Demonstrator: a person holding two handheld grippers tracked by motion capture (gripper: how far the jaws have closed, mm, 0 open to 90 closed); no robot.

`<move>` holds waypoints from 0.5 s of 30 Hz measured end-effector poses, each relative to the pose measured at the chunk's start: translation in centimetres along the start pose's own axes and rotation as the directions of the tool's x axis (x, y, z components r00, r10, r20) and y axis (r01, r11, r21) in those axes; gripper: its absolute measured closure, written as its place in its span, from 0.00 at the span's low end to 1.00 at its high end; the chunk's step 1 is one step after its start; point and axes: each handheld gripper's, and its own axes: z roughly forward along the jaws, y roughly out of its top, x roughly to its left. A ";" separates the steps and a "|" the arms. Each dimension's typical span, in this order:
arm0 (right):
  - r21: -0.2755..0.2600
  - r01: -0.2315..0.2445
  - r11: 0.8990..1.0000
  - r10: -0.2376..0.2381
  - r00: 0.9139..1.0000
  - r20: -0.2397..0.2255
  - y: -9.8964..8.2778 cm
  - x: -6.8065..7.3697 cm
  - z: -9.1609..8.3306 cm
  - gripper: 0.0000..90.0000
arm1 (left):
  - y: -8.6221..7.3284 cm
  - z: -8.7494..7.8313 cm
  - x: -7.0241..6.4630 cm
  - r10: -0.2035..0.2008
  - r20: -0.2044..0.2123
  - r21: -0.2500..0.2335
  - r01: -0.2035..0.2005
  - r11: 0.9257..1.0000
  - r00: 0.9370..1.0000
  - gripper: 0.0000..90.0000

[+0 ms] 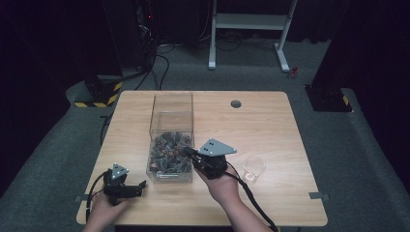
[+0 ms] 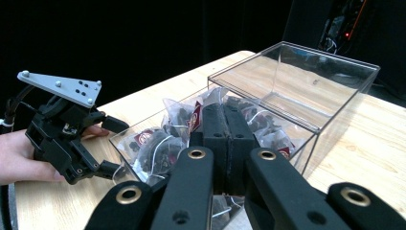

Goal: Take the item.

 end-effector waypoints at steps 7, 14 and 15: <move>-0.013 -0.004 1.000 0.004 1.000 0.016 0.0 -0.6 -0.9 1.00 | 0.0 0.0 0.0 0.003 -0.003 0.000 -0.003 1.000 1.000 0.01; -0.023 -0.010 1.000 0.010 0.999 0.037 0.0 -1.3 -2.0 1.00 | 0.0 0.0 0.0 0.003 0.000 0.000 -0.003 1.000 1.000 0.01; -0.026 -0.009 1.000 0.010 0.999 0.041 0.0 -1.4 -2.1 1.00 | 0.0 0.0 0.0 0.004 0.000 0.000 -0.004 1.000 1.000 0.01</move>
